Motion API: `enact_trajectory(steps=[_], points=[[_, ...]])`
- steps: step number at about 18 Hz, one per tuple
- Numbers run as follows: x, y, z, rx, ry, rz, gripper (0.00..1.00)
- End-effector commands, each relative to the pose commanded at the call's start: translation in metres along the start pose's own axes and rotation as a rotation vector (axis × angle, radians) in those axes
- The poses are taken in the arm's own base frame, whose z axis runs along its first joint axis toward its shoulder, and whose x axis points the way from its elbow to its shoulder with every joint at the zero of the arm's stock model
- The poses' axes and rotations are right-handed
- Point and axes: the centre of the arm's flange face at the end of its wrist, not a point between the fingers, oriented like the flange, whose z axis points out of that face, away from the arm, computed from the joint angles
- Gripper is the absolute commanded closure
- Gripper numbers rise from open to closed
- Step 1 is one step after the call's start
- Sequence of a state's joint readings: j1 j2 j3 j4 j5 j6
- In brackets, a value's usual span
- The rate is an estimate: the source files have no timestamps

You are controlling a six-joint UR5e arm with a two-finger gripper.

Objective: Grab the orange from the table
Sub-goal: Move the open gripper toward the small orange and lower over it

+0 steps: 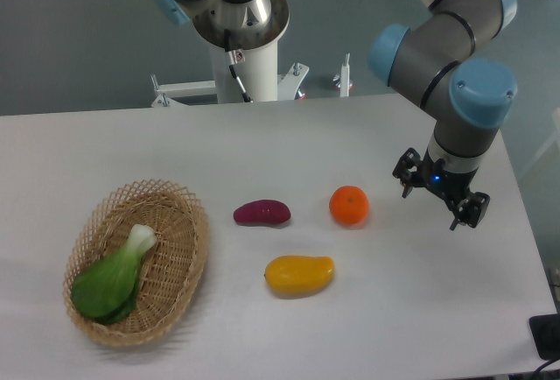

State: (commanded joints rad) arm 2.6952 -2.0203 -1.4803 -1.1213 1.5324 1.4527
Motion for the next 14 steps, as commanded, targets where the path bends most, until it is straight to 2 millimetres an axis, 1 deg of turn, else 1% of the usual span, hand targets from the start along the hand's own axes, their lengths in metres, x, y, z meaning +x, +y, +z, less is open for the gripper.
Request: enact_trajectory(steps=[3, 8, 10, 12, 13, 14], points=[[0.001, -0.001, 0.001, 0.0, 0.0, -0.002, 0.0], [0.009, -0.004, 0.013, 0.013, -0.069, 0.0, 0.0], [0.011, -0.006, 0.014, 0.013, -0.074, -0.014, 0.0], [0.017, -0.011, 0.02, 0.01, -0.061, -0.019, 0.0], [0.025, -0.012, 0.029, 0.009, -0.044, -0.034, 0.0], [0.029, -0.012, 0.033, 0.012, -0.045, -0.046, 0.0]])
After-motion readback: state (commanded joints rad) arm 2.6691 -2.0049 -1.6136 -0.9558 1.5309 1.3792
